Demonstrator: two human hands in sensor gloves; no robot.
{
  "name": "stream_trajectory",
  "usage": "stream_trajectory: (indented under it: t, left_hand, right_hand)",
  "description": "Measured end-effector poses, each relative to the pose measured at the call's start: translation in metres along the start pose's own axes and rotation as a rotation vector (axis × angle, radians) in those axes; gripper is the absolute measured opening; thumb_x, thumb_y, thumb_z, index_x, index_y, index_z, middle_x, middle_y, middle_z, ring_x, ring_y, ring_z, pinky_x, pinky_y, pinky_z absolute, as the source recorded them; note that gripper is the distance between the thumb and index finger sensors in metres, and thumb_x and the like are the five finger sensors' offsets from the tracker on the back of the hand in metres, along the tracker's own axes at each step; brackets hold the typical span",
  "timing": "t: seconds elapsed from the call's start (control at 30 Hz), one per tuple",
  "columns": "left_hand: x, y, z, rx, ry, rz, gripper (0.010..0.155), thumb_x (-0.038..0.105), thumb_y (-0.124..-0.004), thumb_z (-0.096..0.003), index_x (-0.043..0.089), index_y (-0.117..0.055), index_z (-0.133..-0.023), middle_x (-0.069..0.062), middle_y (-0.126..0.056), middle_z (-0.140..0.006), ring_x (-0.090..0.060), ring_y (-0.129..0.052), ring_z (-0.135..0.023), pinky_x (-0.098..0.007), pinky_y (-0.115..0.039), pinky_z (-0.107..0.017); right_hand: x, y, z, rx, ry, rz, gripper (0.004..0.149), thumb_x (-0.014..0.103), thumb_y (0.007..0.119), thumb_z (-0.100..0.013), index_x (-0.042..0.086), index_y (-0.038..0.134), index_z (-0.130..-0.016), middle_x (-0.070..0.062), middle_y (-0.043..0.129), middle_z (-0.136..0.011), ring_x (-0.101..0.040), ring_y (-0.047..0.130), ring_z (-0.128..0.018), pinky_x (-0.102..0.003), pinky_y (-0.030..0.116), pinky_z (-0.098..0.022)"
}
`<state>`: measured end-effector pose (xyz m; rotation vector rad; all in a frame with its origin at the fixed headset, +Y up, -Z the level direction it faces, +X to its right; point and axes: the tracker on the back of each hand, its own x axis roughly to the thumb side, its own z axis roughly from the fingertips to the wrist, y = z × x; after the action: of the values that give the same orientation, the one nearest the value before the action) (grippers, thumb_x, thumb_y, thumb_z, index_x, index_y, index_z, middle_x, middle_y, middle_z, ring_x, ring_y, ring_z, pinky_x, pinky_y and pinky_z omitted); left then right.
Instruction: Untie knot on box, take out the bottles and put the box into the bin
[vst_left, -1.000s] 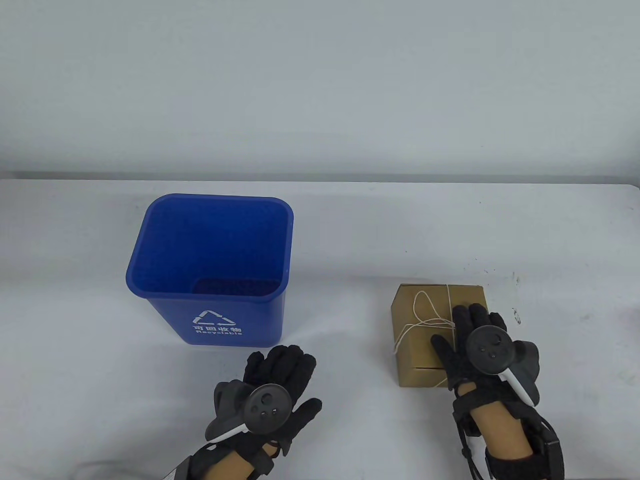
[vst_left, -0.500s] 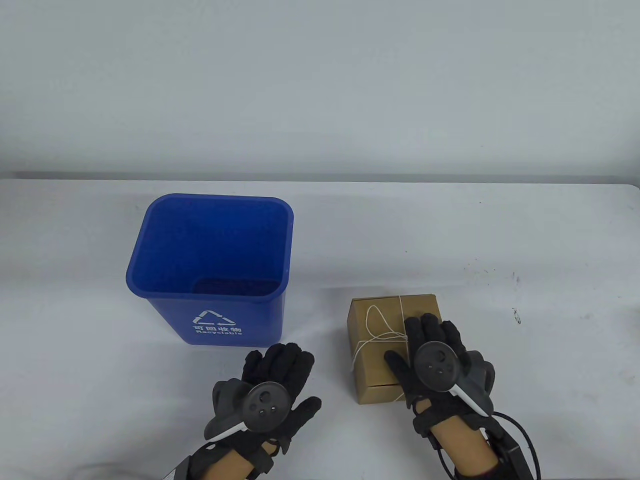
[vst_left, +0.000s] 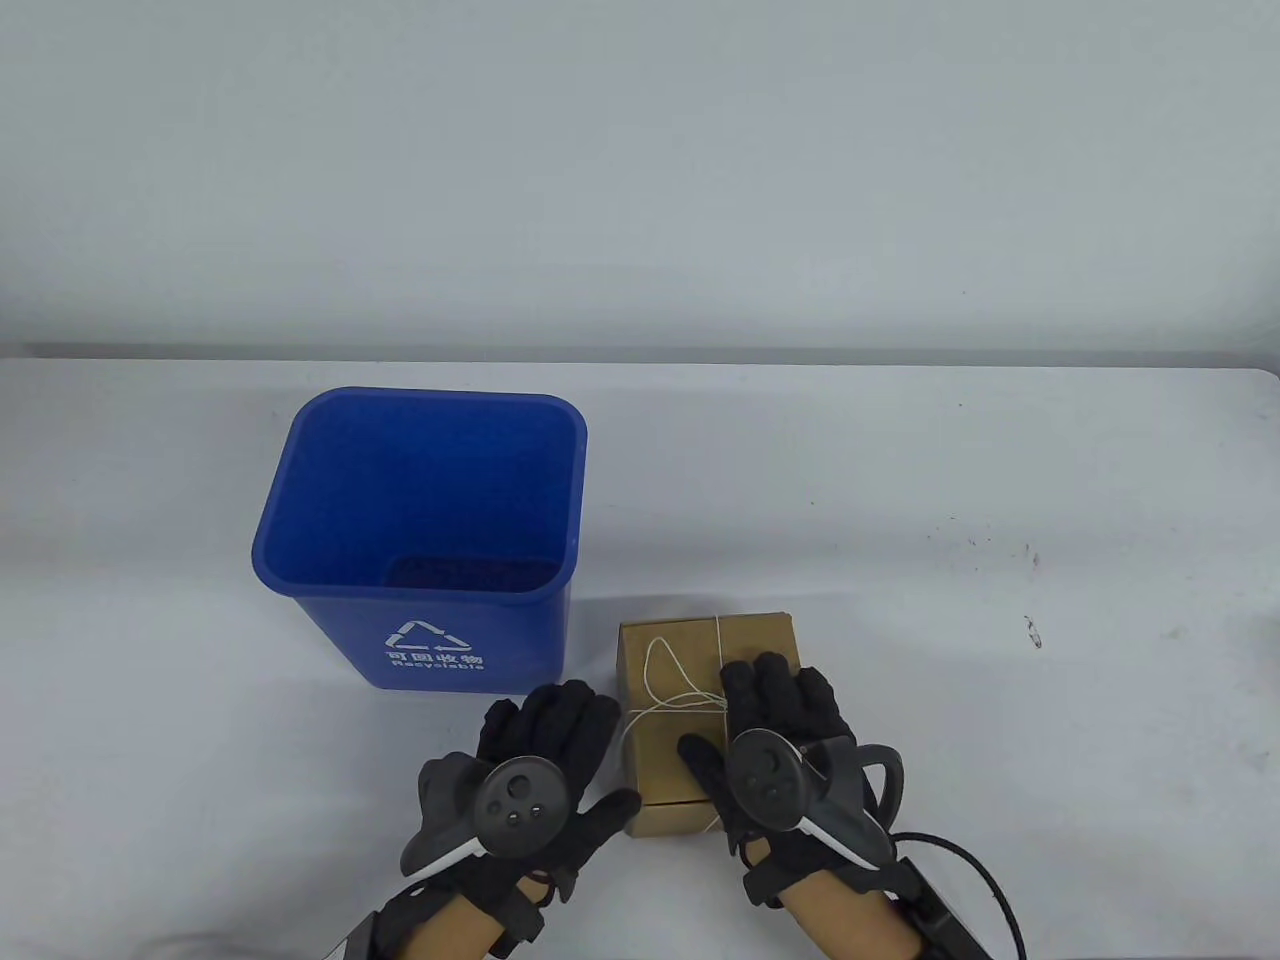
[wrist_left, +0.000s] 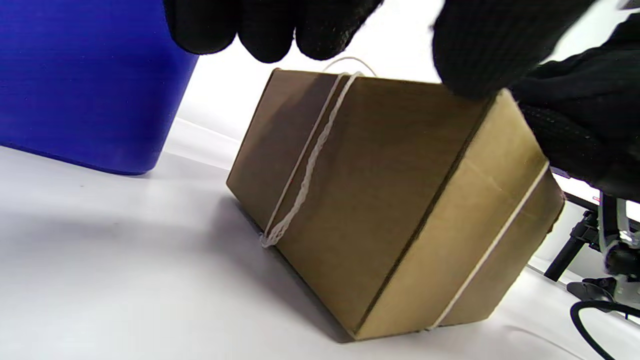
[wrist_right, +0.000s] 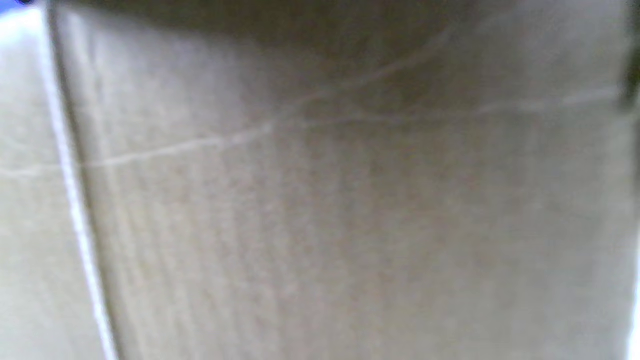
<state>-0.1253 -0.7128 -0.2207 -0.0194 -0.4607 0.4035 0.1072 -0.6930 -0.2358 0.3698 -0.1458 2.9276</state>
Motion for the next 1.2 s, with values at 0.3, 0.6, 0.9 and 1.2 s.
stream_trajectory:
  t: [0.3, 0.6, 0.9, 1.2]
  left_hand:
    - [0.001, -0.003, -0.004, -0.011, -0.034, 0.103, 0.088, 0.065, -0.069, -0.0475, 0.019, -0.038, -0.115, -0.017, -0.042, -0.116, -0.052, -0.05, -0.108, -0.077, -0.037, -0.071]
    - [-0.006, 0.003, -0.003, 0.001, 0.006, 0.143, 0.084, 0.061, -0.071, -0.0499, 0.018, -0.04, -0.115, -0.017, -0.039, -0.117, -0.053, -0.046, -0.109, -0.078, -0.036, -0.071]
    - [-0.002, 0.016, 0.004, 0.06, 0.006, 0.109, 0.085, 0.058, -0.077, -0.0491, 0.017, -0.04, -0.114, -0.016, -0.035, -0.117, -0.052, -0.043, -0.11, -0.077, -0.036, -0.071]
    - [0.023, 0.031, -0.005, 0.102, -0.088, 0.033, 0.085, 0.057, -0.08, -0.0479, 0.016, -0.045, -0.114, -0.015, -0.037, -0.118, -0.051, -0.042, -0.111, -0.076, -0.036, -0.072]
  right_hand:
    - [0.009, 0.005, 0.005, -0.026, -0.069, -0.04, 0.075, 0.062, 0.058, -0.05, 0.012, 0.053, -0.105, -0.019, 0.043, -0.108, -0.058, 0.049, -0.084, -0.06, 0.057, -0.054]
    - [-0.018, 0.002, 0.002, 0.012, -0.145, -0.349, 0.065, 0.05, 0.065, -0.051, 0.009, 0.059, -0.101, -0.016, 0.043, -0.109, -0.05, 0.047, -0.088, -0.055, 0.056, -0.058]
    - [-0.059, -0.006, -0.011, 0.0, -0.161, -0.686, 0.05, 0.026, 0.07, -0.049, 0.008, 0.067, -0.096, -0.016, 0.055, -0.105, -0.042, 0.07, -0.084, -0.054, 0.067, -0.056]
    - [-0.087, -0.016, -0.015, 0.062, -0.076, -0.613, 0.046, 0.028, 0.074, -0.048, 0.005, 0.076, -0.088, -0.019, 0.062, -0.1, -0.047, 0.07, -0.082, -0.059, 0.064, -0.055]
